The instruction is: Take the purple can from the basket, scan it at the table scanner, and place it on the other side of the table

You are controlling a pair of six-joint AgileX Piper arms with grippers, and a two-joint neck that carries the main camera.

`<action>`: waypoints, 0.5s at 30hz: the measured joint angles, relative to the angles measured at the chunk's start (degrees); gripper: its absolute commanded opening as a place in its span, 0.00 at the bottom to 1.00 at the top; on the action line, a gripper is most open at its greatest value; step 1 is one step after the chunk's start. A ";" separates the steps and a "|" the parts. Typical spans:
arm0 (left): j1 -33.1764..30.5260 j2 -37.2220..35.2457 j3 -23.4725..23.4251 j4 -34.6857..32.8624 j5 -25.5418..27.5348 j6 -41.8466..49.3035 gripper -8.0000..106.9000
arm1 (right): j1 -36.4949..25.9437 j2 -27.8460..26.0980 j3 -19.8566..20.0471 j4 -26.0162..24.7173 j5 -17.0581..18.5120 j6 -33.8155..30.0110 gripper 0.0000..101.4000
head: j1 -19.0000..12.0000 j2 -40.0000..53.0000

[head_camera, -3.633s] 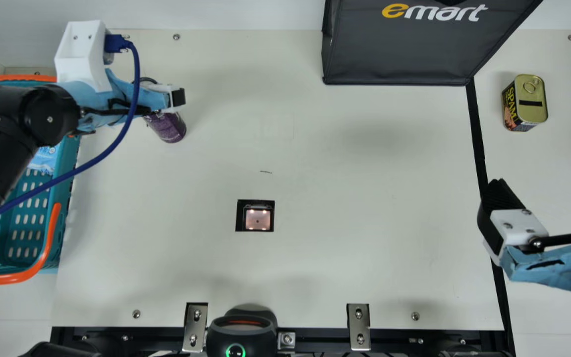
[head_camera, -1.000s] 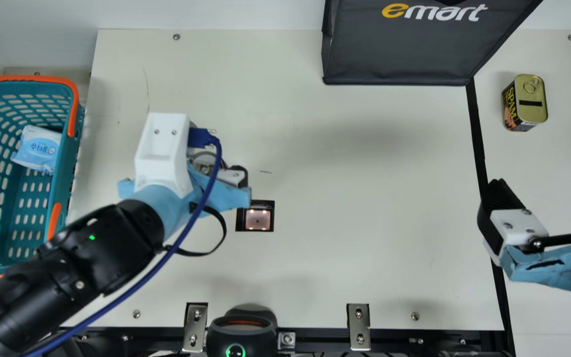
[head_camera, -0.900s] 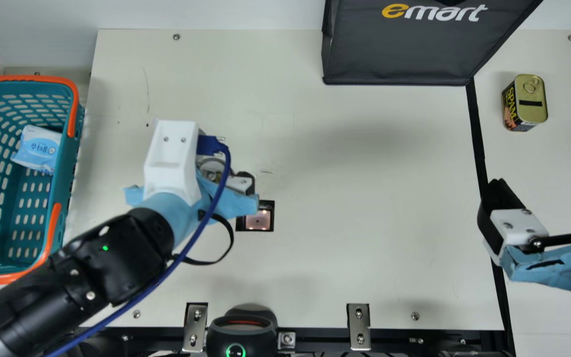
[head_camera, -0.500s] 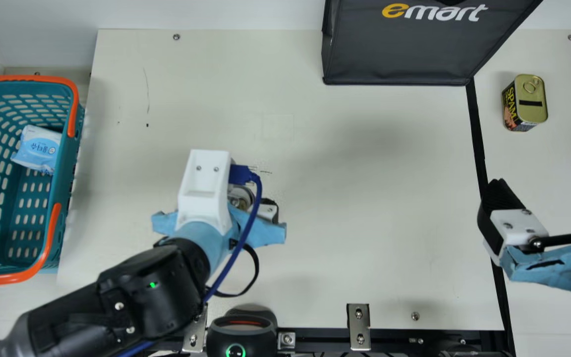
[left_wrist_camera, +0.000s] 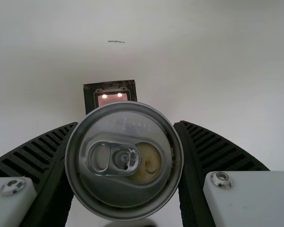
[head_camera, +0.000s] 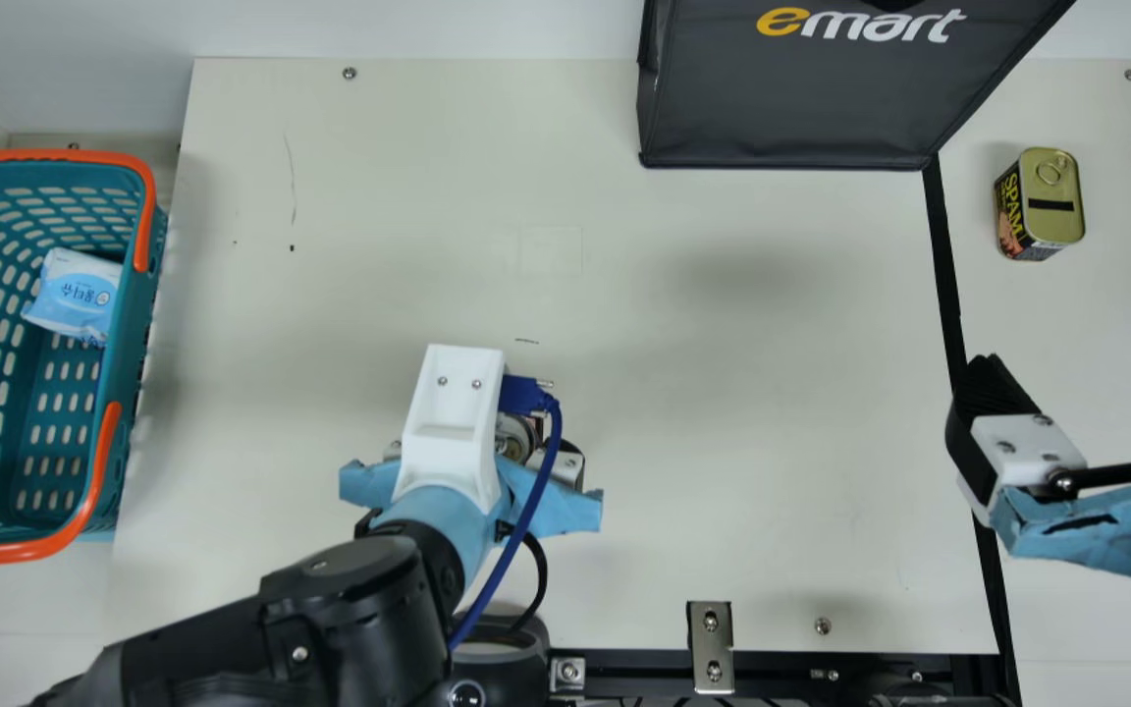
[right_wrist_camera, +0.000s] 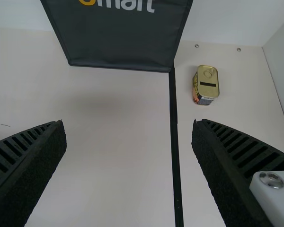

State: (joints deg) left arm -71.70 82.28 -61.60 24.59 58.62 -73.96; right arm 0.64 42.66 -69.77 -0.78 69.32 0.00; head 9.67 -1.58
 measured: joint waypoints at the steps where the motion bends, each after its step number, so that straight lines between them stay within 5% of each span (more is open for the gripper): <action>1: -0.28 0.00 0.11 0.12 0.00 -0.29 0.00 | 0.00 0.00 0.00 0.00 0.00 0.00 0.94 | 0.00 0.00; 15: -2.21 -2.00 2.89 2.27 0.22 -2.39 0.00 | 0.00 0.00 0.00 0.00 0.00 0.00 0.94 | -0.09 0.00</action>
State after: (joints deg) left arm -73.92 80.28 -58.71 26.86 58.84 -76.35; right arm 0.64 42.66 -69.77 -0.78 69.32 0.00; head 9.58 -1.58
